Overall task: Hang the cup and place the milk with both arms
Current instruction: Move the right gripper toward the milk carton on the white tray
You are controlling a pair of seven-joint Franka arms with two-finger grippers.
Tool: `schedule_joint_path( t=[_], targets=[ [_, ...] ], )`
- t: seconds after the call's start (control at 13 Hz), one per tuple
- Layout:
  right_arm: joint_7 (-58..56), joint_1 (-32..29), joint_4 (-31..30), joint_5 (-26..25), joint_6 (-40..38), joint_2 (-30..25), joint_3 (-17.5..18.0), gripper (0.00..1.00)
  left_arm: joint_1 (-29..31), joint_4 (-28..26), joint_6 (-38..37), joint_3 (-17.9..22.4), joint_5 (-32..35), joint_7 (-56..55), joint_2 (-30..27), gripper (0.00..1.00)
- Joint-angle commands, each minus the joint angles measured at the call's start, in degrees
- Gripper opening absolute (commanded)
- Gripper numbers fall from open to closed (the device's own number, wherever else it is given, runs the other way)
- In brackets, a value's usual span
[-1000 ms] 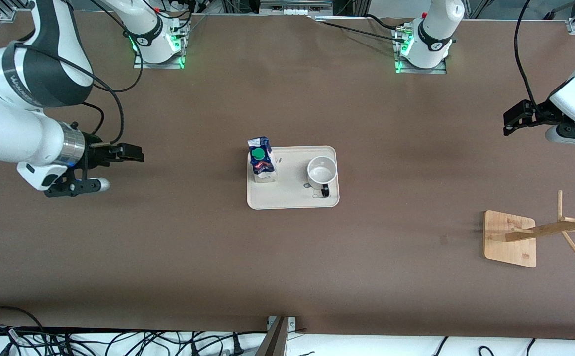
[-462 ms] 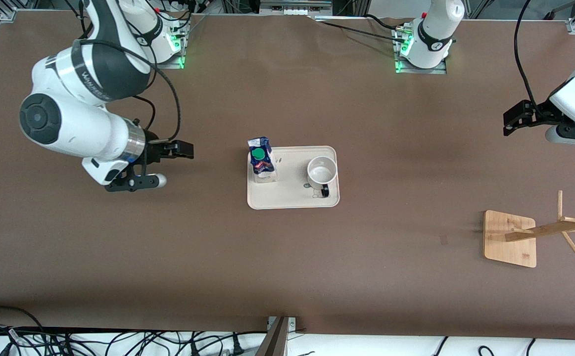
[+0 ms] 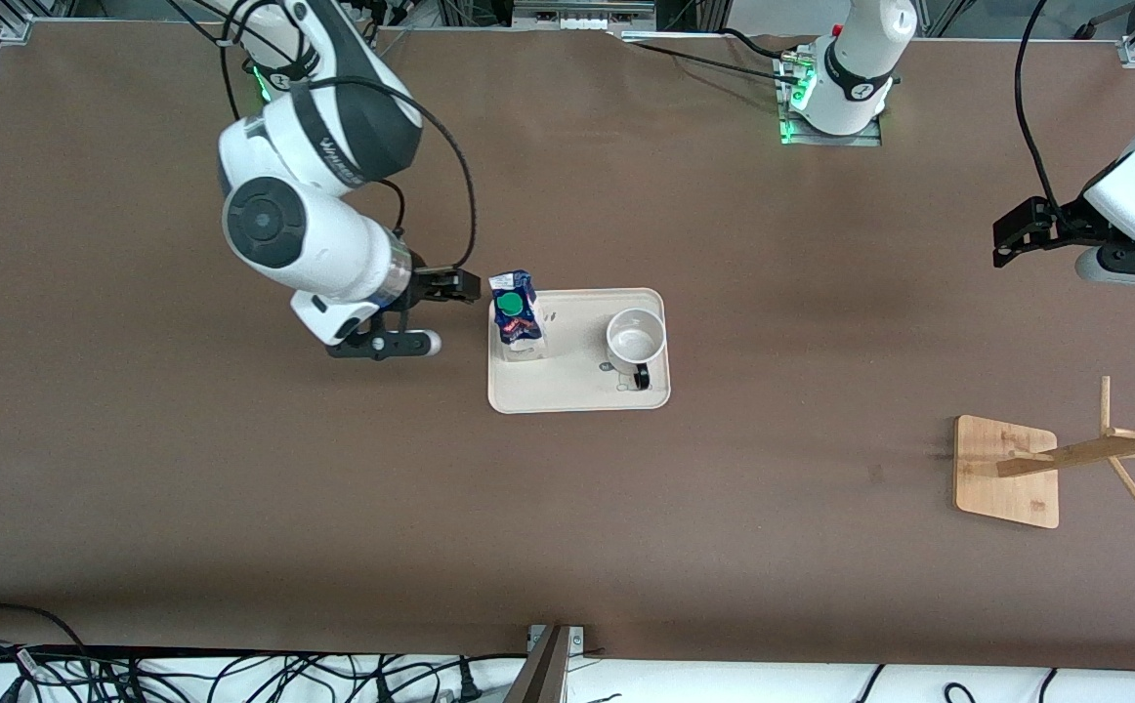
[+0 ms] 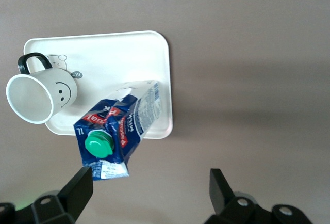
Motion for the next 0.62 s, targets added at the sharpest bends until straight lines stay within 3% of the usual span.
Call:
schedule_joint_path(
  t=[0.0, 0.54],
  targets=[
    [2.5, 1.7, 0.1, 0.8, 2.8, 0.9, -0.5, 1.0, -0.2, 1.9, -1.5, 0.1, 0.6, -0.1, 0.9, 1.0],
    [2.6, 5.8, 0.1, 0.7, 5.7, 3.2, -0.5, 1.0, -0.2, 2.0, -1.5, 0.0, 0.6, -0.2, 0.9, 1.0]
  ],
)
